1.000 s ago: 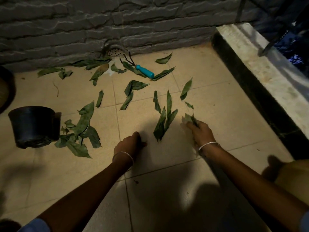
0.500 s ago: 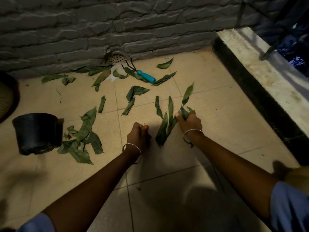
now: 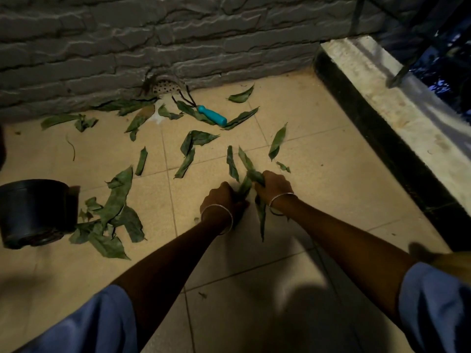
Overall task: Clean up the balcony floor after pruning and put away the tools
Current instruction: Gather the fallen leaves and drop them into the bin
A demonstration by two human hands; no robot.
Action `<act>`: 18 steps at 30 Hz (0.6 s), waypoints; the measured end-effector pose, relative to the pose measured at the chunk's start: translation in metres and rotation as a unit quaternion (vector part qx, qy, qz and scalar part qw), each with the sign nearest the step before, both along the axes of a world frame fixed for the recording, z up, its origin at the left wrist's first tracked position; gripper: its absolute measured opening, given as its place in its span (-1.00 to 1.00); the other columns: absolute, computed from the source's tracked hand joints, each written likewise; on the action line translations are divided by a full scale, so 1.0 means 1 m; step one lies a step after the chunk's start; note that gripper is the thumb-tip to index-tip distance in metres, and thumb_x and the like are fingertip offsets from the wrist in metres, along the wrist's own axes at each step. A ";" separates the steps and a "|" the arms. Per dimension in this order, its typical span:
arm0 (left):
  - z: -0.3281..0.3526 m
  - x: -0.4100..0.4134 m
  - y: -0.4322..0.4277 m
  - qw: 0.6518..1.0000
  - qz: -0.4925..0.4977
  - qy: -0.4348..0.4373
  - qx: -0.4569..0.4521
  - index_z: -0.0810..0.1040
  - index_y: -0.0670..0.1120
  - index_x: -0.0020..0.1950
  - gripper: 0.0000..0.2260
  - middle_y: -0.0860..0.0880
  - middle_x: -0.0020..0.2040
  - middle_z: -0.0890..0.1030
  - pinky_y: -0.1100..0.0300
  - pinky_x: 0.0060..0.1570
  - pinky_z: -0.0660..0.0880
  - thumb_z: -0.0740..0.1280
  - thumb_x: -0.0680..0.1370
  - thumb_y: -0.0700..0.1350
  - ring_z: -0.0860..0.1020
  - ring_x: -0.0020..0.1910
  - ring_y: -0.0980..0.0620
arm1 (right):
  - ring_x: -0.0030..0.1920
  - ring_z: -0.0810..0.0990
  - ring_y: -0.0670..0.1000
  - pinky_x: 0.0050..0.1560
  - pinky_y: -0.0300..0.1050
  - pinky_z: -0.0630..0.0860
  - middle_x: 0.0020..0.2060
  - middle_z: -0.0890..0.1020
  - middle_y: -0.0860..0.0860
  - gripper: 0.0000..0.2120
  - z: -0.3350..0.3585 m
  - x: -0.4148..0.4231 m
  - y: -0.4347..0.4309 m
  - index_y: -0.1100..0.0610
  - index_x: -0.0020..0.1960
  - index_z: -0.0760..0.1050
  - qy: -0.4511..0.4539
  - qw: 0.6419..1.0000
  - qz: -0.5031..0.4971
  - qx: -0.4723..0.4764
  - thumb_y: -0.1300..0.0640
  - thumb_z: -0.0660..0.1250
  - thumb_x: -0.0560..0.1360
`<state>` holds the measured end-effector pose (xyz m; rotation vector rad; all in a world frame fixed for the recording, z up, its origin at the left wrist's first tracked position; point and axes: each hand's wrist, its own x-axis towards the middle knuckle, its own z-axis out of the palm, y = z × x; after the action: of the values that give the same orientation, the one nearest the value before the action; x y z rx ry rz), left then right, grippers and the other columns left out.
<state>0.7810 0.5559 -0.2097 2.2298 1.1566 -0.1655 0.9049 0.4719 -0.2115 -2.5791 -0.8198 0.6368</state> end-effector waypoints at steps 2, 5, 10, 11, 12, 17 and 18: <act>0.000 -0.002 -0.002 1.000 -0.011 0.021 -0.010 0.49 -0.06 0.20 -0.62 -0.02 -0.04 0.54 0.11 -0.15 0.49 0.36 0.52 0.16 0.52 -0.11 -0.01 | -0.03 0.57 0.15 -0.11 -0.09 0.44 -0.12 0.55 0.11 -0.74 -0.001 0.003 -0.010 0.20 0.05 0.48 0.043 0.997 -0.028 0.055 -0.02 0.24 0.61; -0.001 -0.012 -0.006 0.999 0.002 -0.025 -0.041 0.53 -0.10 0.20 -0.69 -0.05 -0.01 0.57 0.16 -0.13 0.45 0.30 0.58 0.08 0.50 -0.12 0.02 | -0.10 0.56 0.13 -0.10 -0.03 0.50 -0.12 0.59 0.14 -0.76 -0.003 0.004 -0.027 0.20 0.03 0.51 0.142 0.967 -0.140 0.157 0.02 0.22 0.61; 0.012 -0.044 -0.014 0.936 0.165 -0.202 -0.237 0.53 -0.16 0.21 -0.76 -0.07 -0.05 0.61 0.13 -0.07 0.54 0.28 0.62 -0.06 0.60 -0.08 -0.04 | -0.29 0.60 0.08 -0.13 0.01 0.53 -0.32 0.64 0.09 -0.84 0.001 -0.009 -0.044 0.20 -0.05 0.55 0.308 0.851 -0.294 0.307 0.15 0.24 0.60; 0.015 -0.050 -0.014 0.903 0.201 -0.231 -0.301 0.53 -0.16 0.19 -0.78 -0.09 -0.09 0.61 0.13 -0.12 0.57 0.28 0.61 -0.09 0.60 -0.12 -0.04 | -0.32 0.60 0.08 -0.12 0.03 0.53 -0.33 0.66 0.10 -0.85 0.004 -0.013 -0.044 0.22 -0.03 0.54 0.338 0.828 -0.303 0.330 0.17 0.25 0.60; 0.018 -0.055 -0.013 0.873 0.229 -0.251 -0.350 0.53 -0.16 0.16 -0.82 -0.10 -0.12 0.61 0.14 -0.18 0.57 0.28 0.61 -0.11 0.61 -0.16 -0.04 | -0.32 0.60 0.07 -0.14 0.00 0.51 -0.33 0.67 0.10 -0.88 0.007 -0.017 -0.043 0.22 0.00 0.54 0.356 0.814 -0.307 0.341 0.18 0.26 0.60; 0.029 -0.070 -0.006 0.786 0.306 -0.316 -0.434 0.48 -0.11 0.04 -0.92 -0.06 -0.32 0.58 0.08 -0.18 0.46 0.21 0.64 -0.15 0.53 -0.28 -0.04 | -0.50 0.47 0.00 -0.48 -0.21 0.42 -0.36 0.57 0.17 -0.80 0.031 -0.034 -0.032 0.16 -0.04 0.45 0.411 0.749 -0.327 0.403 0.42 0.18 0.51; 0.032 -0.072 -0.005 0.782 0.309 -0.323 -0.433 0.48 -0.10 0.05 -0.89 -0.06 -0.34 0.57 0.09 -0.21 0.44 0.18 0.65 -0.13 0.52 -0.30 -0.03 | -0.55 0.43 -0.01 -0.53 -0.24 0.38 -0.40 0.56 0.15 -0.77 0.035 -0.037 -0.030 0.16 -0.04 0.45 0.412 0.745 -0.326 0.411 0.44 0.15 0.50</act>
<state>0.7092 0.5508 -0.1775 0.8938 1.0355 0.2801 0.8682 0.4419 -0.1762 -1.3527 0.1393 0.8146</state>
